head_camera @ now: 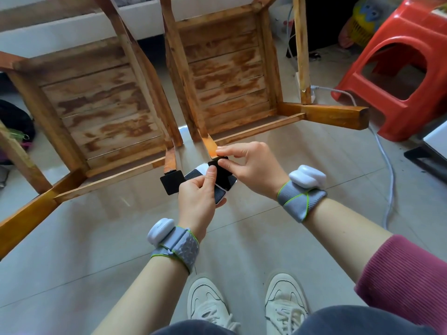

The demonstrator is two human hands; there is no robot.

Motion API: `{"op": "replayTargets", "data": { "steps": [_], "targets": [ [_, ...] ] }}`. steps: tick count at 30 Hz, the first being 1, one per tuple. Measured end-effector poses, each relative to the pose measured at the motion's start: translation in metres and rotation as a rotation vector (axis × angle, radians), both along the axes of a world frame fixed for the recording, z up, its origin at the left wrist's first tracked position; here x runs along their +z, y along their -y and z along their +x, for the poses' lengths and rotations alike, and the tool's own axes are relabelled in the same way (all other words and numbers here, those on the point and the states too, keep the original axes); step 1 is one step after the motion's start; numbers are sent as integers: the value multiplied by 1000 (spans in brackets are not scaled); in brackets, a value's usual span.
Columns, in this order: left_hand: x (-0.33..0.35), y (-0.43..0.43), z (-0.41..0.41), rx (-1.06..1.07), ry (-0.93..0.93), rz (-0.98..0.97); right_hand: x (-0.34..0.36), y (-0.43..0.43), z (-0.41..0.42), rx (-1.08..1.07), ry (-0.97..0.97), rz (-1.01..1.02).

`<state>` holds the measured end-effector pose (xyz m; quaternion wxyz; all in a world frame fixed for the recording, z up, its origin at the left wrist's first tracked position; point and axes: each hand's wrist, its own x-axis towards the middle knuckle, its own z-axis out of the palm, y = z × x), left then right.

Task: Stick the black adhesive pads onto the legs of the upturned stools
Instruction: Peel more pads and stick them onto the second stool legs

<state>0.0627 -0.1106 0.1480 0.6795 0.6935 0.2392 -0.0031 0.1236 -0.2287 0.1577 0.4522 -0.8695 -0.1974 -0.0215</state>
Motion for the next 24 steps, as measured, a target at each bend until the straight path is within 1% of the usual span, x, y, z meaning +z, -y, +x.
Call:
{"op": "replayTargets", "data": {
  "steps": [3,7,14,24],
  "targets": [
    [-1,0,0,-2,0,18,-1,1,2,27,43,-47],
    [0,1,0,-4,-8,-2,-1,4,2,53,-19,-52],
    [0,0,1,-22,-33,17,-4,9,3,94,-58,-89],
    [-6,3,-4,9,25,167,0,14,6,161,-23,-186]
  ]
}}
